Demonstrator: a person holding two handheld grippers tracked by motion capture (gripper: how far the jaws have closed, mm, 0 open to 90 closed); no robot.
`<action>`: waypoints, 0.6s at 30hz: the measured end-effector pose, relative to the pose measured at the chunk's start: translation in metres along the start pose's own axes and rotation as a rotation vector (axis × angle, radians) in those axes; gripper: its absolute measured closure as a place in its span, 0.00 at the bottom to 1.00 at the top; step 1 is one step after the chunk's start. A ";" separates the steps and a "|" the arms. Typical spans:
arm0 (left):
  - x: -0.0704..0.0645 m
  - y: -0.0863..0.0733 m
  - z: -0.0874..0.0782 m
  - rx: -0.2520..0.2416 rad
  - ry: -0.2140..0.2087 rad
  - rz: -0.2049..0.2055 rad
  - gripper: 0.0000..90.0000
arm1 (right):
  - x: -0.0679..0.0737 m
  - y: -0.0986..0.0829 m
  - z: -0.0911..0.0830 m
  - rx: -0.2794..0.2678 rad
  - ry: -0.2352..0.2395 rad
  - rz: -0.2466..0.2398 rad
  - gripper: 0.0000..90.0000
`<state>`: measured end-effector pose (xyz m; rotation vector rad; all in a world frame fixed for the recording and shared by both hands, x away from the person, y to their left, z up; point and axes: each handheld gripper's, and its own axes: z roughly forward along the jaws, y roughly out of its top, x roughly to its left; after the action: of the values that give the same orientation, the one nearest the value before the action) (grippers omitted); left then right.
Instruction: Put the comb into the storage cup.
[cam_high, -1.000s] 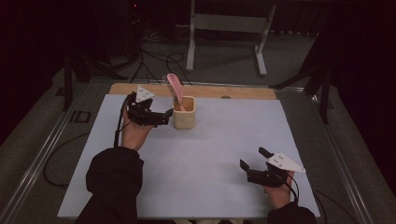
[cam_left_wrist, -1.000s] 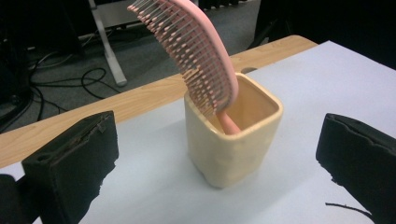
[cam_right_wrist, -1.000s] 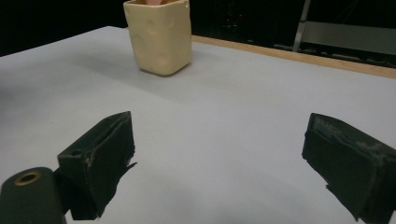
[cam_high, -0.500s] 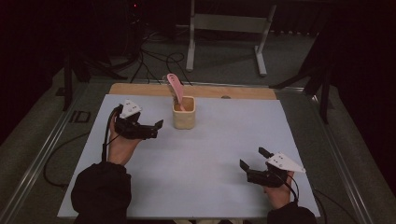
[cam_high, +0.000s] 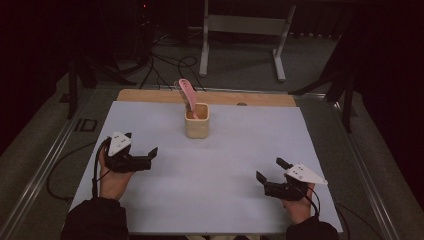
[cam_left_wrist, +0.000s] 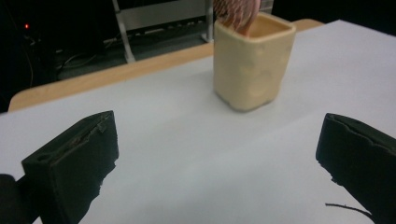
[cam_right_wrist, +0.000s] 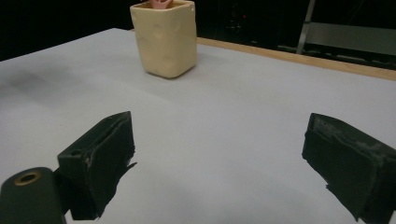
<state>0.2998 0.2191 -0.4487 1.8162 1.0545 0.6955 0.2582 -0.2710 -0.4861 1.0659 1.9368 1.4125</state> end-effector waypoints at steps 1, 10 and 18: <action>0.000 -0.004 -0.001 0.004 0.000 0.001 0.00 | 0.000 0.000 0.000 0.000 0.000 0.000 0.10; 0.002 -0.034 -0.019 -0.037 0.020 0.014 0.00 | 0.000 -0.001 -0.002 -0.018 0.004 0.001 0.10; 0.008 -0.050 -0.032 -0.061 0.017 0.008 0.00 | 0.001 -0.001 -0.003 -0.033 0.008 0.002 0.10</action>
<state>0.2593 0.2509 -0.4792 1.7662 1.0270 0.7406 0.2549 -0.2726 -0.4862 1.0490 1.9116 1.4478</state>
